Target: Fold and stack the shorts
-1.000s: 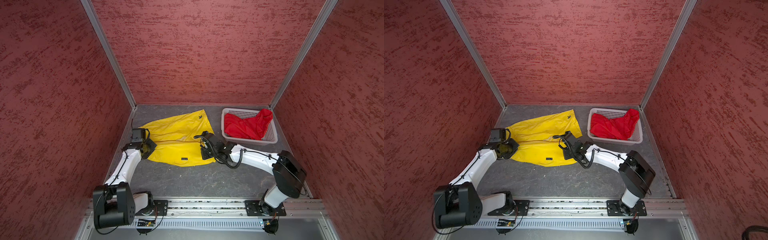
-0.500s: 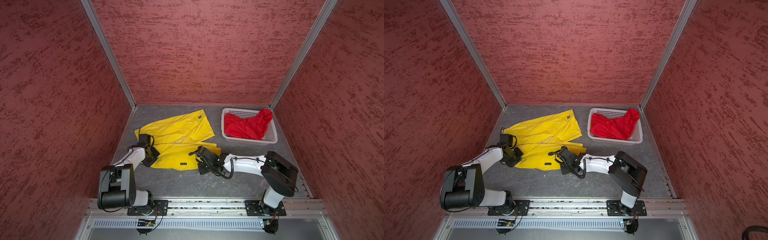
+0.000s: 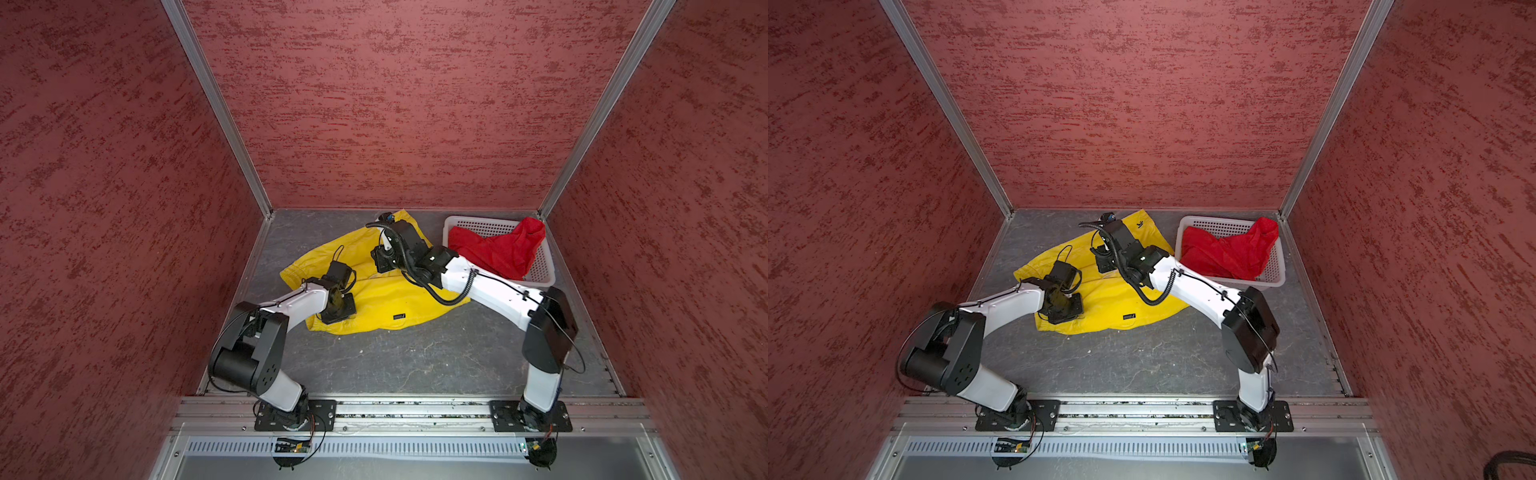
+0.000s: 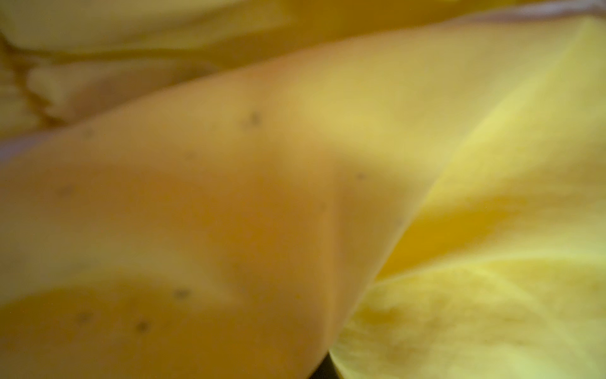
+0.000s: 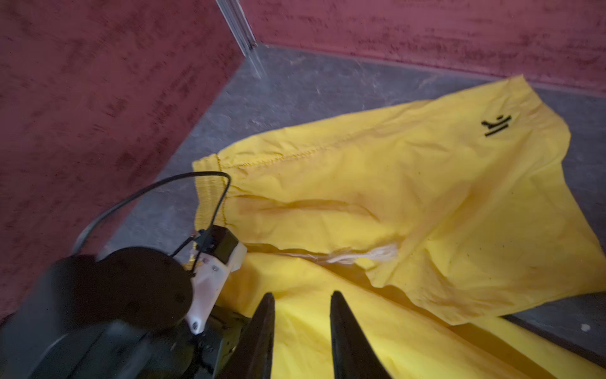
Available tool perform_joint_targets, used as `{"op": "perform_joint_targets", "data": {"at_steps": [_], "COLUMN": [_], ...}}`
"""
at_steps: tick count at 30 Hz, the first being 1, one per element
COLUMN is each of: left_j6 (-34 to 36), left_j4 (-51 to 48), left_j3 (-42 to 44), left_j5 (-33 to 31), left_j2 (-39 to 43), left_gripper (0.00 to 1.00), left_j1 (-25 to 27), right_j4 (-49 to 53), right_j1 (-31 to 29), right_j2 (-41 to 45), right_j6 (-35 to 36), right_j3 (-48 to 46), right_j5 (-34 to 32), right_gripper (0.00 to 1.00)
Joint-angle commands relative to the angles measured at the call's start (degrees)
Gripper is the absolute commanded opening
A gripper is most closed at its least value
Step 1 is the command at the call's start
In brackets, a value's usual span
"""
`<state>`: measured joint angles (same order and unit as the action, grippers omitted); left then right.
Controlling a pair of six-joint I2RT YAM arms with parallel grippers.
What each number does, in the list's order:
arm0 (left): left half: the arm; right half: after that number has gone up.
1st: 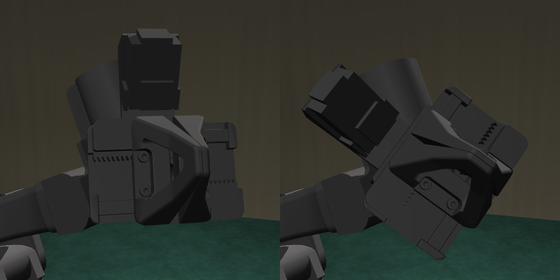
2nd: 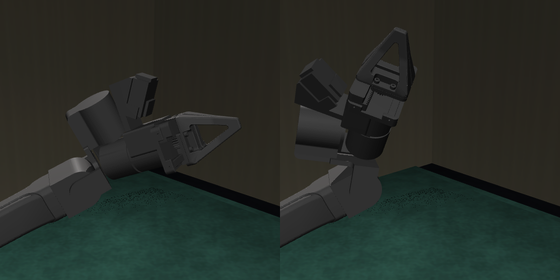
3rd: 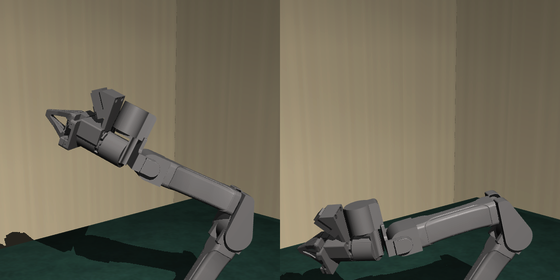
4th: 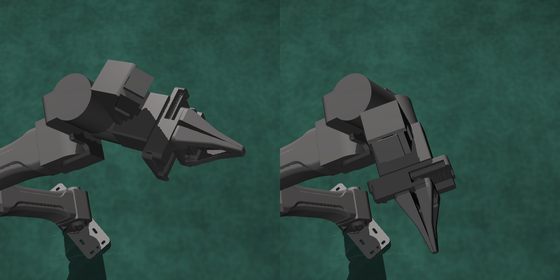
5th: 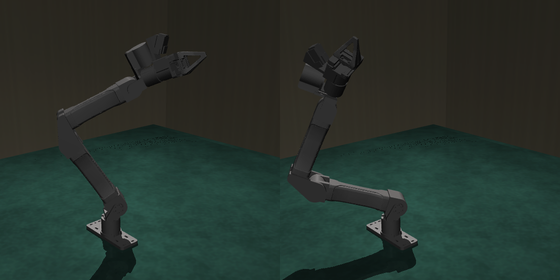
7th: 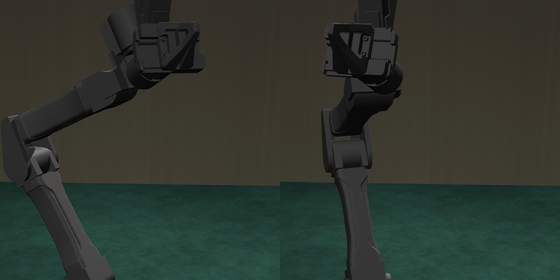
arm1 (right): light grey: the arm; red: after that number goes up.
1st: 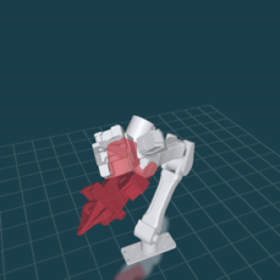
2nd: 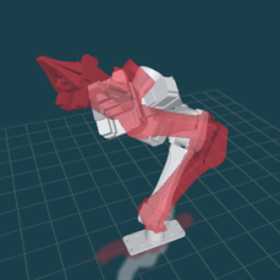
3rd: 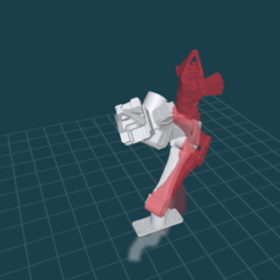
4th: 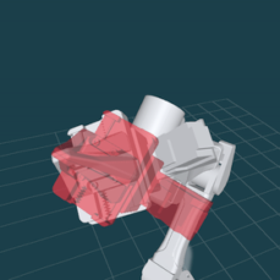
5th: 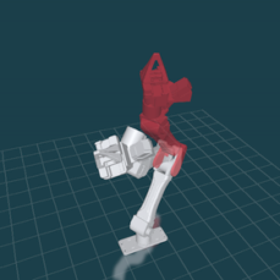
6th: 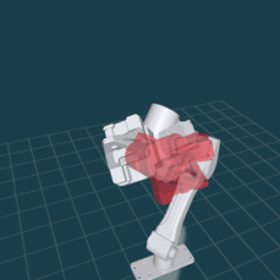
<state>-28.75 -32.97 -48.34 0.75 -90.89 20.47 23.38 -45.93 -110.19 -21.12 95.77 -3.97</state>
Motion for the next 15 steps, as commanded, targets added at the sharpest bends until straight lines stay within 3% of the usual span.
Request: {"op": "perform_joint_targets", "data": {"at_steps": [1,7,11,15], "left_j6": [2.5,2.7,2.7,2.3], "left_j4": [1.0,3.0,3.4,3.4], "left_j3": [-2.3,-3.1,-2.6,-1.9], "left_j5": [-3.7,-2.7,-2.5,-2.6], "left_j2": [-4.3,-8.0,-6.9,-5.0], "left_gripper": [0.00,0.00,0.00,0.00], "left_j1": [3.9,6.7,6.7,6.7], "right_j4": [6.8,9.0,10.1,9.8], "right_j1": [5.4,14.2,18.8,22.2], "right_j2": [-3.8,-5.7,-5.1,-3.7], "right_j6": [-1.1,-5.8,-7.2,-8.7], "right_j3": [0.9,-1.6,-4.4,-7.6], "right_j5": [0.1,-2.6,-6.8,-6.3], "right_gripper": [0.31,0.34,0.36,0.35]}}
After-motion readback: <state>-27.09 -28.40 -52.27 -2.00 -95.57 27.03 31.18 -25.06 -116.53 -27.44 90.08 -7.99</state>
